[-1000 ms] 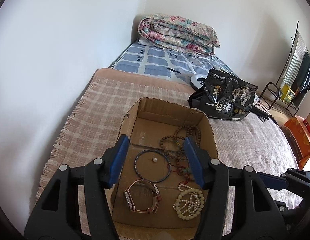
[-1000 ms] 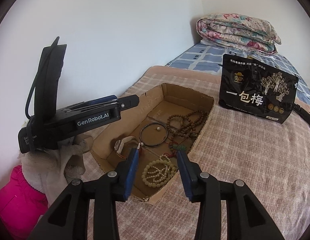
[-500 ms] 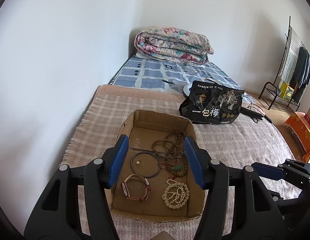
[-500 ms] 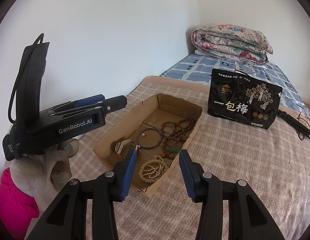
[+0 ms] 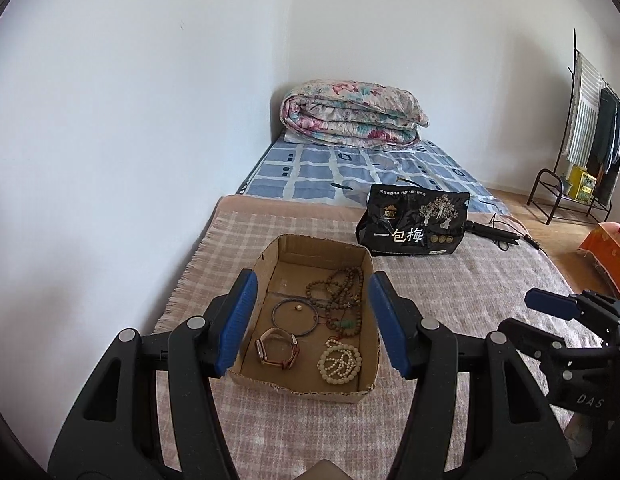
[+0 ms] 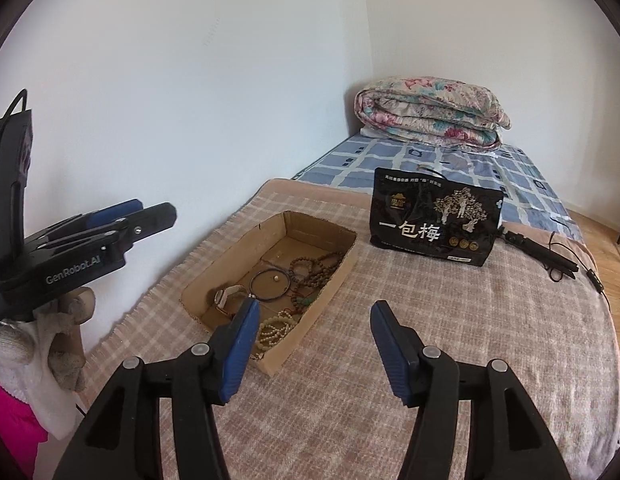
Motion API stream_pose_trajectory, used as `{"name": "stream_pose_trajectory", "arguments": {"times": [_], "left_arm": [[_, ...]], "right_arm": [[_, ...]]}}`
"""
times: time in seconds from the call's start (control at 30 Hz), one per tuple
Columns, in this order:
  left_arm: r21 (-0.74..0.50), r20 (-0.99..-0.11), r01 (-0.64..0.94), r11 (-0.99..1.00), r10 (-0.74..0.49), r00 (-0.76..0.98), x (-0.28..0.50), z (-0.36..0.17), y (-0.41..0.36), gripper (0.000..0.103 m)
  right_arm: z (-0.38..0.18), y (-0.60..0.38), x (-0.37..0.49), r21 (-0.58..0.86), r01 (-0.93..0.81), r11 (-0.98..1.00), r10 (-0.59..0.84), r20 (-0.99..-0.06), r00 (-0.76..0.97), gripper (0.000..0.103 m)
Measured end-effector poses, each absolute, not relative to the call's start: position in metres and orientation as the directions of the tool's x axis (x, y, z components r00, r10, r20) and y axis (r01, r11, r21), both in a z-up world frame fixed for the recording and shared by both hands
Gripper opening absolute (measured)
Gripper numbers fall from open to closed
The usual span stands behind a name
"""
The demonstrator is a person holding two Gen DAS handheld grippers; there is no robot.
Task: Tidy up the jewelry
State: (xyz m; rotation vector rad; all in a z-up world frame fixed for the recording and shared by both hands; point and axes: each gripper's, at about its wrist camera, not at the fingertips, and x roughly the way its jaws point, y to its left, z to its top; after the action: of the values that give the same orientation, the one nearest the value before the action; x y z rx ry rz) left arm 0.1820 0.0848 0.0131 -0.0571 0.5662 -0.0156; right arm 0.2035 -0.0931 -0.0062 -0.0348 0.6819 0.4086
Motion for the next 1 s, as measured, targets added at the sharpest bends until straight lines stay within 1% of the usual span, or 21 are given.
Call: {"name": "stream_pose_trajectory", "arguments": {"times": [0.07,0.1,0.2,0.23,0.4,0.53,0.63,0.77,0.83,0.9,1.0], "left_arm": [[-0.059,-0.532,-0.006,0.998,-0.027,0.847,0.171,0.017,0.081,0.06],[-0.054,-0.529,-0.011,0.998,-0.019,0.848,0.164,0.019,0.078,0.062],[-0.045,-0.51,-0.021,0.999,-0.005,0.86,0.147,0.025,0.072,0.074],[-0.04,-0.506,-0.025,0.999,0.001,0.863,0.141,0.027,0.07,0.076],[-0.019,-0.502,-0.034,0.999,0.02,0.864,0.118,0.032,0.059,0.077],[-0.001,-0.488,-0.038,0.999,0.032,0.872,0.098,0.037,0.05,0.079],[0.005,-0.472,-0.04,0.999,0.038,0.881,0.084,0.04,0.045,0.086],[0.011,-0.456,-0.047,0.999,0.047,0.889,0.068,0.044,0.04,0.088],[0.011,-0.448,-0.061,0.998,0.06,0.892,0.061,0.046,0.039,0.096],[0.005,-0.439,-0.071,0.997,0.066,0.896,0.055,0.047,0.039,0.1],[0.012,-0.431,-0.079,0.997,0.076,0.899,0.047,0.048,0.038,0.1]], "right_arm": [[-0.002,-0.102,0.198,0.097,-0.362,0.927,0.342,-0.611,0.714,0.067],[0.0,-0.107,0.195,0.094,-0.353,0.931,0.335,-0.606,0.721,0.069],[0.004,-0.12,0.187,0.086,-0.325,0.942,0.311,-0.591,0.744,0.076],[0.005,-0.124,0.182,0.084,-0.316,0.945,0.304,-0.587,0.751,0.079],[0.01,-0.142,0.167,0.058,-0.265,0.962,0.251,-0.561,0.788,0.09],[0.01,-0.152,0.157,0.06,-0.234,0.97,0.227,-0.549,0.804,0.102],[0.011,-0.158,0.148,0.058,-0.21,0.976,0.208,-0.537,0.818,0.103],[0.009,-0.158,0.139,0.025,-0.195,0.981,0.178,-0.526,0.831,0.103],[0.01,-0.157,0.136,-0.016,-0.175,0.984,0.142,-0.517,0.844,0.103],[0.012,-0.157,0.132,-0.034,-0.165,0.986,0.126,-0.501,0.857,0.103],[0.012,-0.156,0.131,-0.05,-0.159,0.986,0.115,-0.493,0.862,0.103]]}}
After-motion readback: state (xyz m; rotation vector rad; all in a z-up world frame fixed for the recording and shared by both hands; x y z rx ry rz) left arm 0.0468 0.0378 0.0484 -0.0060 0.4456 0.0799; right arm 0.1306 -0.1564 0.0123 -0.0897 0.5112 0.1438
